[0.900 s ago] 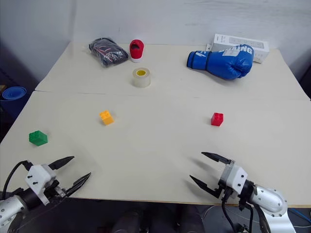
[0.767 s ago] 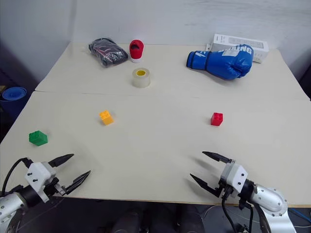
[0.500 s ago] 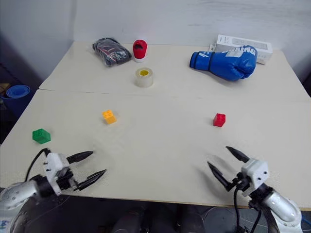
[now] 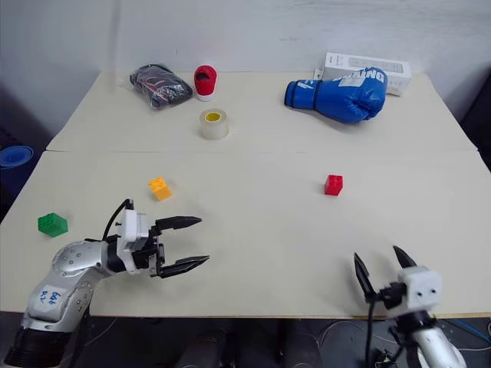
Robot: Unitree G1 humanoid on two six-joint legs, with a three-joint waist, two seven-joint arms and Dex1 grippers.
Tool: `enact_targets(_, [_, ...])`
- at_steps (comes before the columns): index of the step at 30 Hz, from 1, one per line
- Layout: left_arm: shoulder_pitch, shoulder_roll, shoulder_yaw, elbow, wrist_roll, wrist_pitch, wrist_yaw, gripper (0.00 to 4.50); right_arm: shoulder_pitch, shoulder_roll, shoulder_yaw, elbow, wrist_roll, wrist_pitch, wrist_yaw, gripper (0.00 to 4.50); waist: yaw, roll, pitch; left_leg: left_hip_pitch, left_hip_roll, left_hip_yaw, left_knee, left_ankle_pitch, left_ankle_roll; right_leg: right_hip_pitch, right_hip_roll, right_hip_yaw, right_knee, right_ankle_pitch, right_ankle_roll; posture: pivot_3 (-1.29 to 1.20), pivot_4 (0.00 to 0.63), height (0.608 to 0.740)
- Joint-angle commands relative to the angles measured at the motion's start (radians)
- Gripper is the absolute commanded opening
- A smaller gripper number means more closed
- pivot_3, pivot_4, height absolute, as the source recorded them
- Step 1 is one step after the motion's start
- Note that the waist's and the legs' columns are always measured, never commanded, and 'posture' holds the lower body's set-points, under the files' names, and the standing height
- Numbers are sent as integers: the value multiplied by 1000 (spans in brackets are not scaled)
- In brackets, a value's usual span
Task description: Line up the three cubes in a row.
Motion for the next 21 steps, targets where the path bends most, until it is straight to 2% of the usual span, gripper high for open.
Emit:
enact_targets(1, [-5,-5,-9,-10,5,-2,-2,4482,-157,10,40,-33,-13,116,-96,4500,-1,0,0,0,0,0,0,0,0,0,0,0,0,0,0,0,150,740])
enact_targets(5, [19,-17,-7,-29,-6,25,30,4482,-422,21,79,170,-59,155,-150,4500,0,0,0,0,0,0,0,1,0,0,0,-1,2,0,0,0,150,740])
enact_targets(8, [33,-14,-2,-41,-3,30,34,4482,-554,30,88,310,-96,145,-197,4500,3,0,0,-2,-1,-1,0,3,1,0,0,-3,3,0,0,0,150,740])
enact_targets(11, [39,-8,11,-48,0,33,45,4482,-612,37,103,391,-116,114,-207,4500,2,0,0,-3,-2,-1,1,4,2,0,-1,-3,3,0,0,0,150,740])
enact_targets(14, [58,-1,27,-63,-3,33,53,4500,-624,46,105,428,-128,99,-220,3839,-1,0,0,-3,-2,-1,1,4,3,0,-1,-3,3,0,0,0,150,740])
enact_targets(21, [85,-6,23,-96,1,37,71,4500,-645,62,103,467,-120,60,-223,1414,-4,0,0,-3,-2,-1,1,5,2,0,-1,-3,4,0,0,0,150,740])
